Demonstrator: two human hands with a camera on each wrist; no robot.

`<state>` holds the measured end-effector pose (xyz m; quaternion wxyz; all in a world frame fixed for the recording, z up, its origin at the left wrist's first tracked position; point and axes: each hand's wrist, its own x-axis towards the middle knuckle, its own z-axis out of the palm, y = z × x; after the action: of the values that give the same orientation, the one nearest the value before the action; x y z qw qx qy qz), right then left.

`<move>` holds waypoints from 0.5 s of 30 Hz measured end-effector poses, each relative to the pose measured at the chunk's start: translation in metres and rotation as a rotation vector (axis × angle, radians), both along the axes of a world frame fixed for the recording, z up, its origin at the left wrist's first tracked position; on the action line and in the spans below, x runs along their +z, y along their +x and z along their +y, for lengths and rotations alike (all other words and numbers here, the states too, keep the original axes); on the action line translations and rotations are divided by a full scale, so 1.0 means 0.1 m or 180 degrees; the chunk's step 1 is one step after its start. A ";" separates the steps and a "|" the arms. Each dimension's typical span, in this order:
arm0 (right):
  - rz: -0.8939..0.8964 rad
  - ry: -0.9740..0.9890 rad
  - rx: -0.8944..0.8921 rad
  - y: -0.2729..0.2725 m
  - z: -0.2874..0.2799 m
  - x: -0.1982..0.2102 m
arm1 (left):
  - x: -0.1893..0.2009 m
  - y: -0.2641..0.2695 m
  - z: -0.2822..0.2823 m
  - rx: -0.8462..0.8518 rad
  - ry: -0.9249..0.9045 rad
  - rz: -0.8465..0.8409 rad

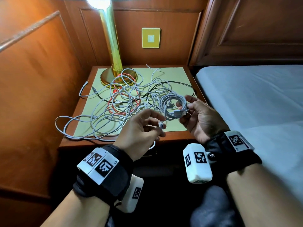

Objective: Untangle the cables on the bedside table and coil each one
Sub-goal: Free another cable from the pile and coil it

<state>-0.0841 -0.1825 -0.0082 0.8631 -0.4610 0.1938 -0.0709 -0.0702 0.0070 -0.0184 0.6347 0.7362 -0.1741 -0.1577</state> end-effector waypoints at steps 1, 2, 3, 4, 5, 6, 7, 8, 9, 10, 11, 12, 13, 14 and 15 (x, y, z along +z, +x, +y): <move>0.0000 -0.0037 0.0007 0.00 0.00 0.00 | 0.00 -0.01 0.00 0.0028 -0.0055 -0.0087; -0.0007 -0.0095 0.0029 0.00 0.01 0.01 | 0.01 -0.01 -0.01 0.0092 -0.0158 -0.0105; -0.0021 -0.0157 0.0053 -0.01 0.01 0.01 | 0.00 -0.01 -0.02 0.0187 -0.0262 -0.0095; -0.0038 -0.0215 0.0070 -0.01 0.02 0.01 | 0.00 0.00 -0.02 0.0278 -0.0351 -0.0087; -0.0054 -0.0271 0.0075 0.00 0.02 0.00 | -0.01 0.01 -0.02 0.0357 -0.0423 -0.0096; -0.0069 -0.0332 0.0077 0.00 0.03 0.00 | 0.00 0.01 -0.02 0.0403 -0.0485 -0.0103; -0.0084 -0.0392 0.0076 0.00 0.03 0.00 | 0.01 0.02 -0.02 0.0446 -0.0529 -0.0116; -0.0100 -0.0443 0.0076 0.00 0.04 0.00 | 0.00 0.02 -0.01 0.0485 -0.0556 -0.0121; -0.0118 -0.0484 0.0080 0.01 0.04 0.01 | 0.00 0.02 -0.01 0.0542 -0.0575 -0.0132; -0.0133 -0.0516 0.0094 0.00 0.05 0.01 | -0.01 0.03 -0.01 0.0618 -0.0607 -0.0119; -0.0148 -0.0545 0.0119 0.00 0.06 0.00 | -0.01 0.03 -0.01 0.0694 -0.0670 -0.0083; -0.0157 -0.0577 0.0152 0.00 0.07 0.00 | -0.01 0.04 -0.01 0.0760 -0.0766 0.0003; -0.0167 -0.0614 0.0189 0.00 0.08 0.00 | -0.01 0.05 -0.01 0.0820 -0.0885 0.0106; -0.0182 -0.0661 0.0227 0.00 0.09 -0.01 | -0.01 0.07 -0.01 0.0866 -0.1007 0.0218; -0.0201 -0.0714 0.0261 -0.01 0.10 -0.01 | 0.00 0.08 -0.01 0.0893 -0.1114 0.0312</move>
<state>-0.0847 -0.1726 -0.0095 0.8140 -0.5597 0.1383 -0.0713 -0.0624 0.0062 -0.0187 0.7762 0.6233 -0.0637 -0.0709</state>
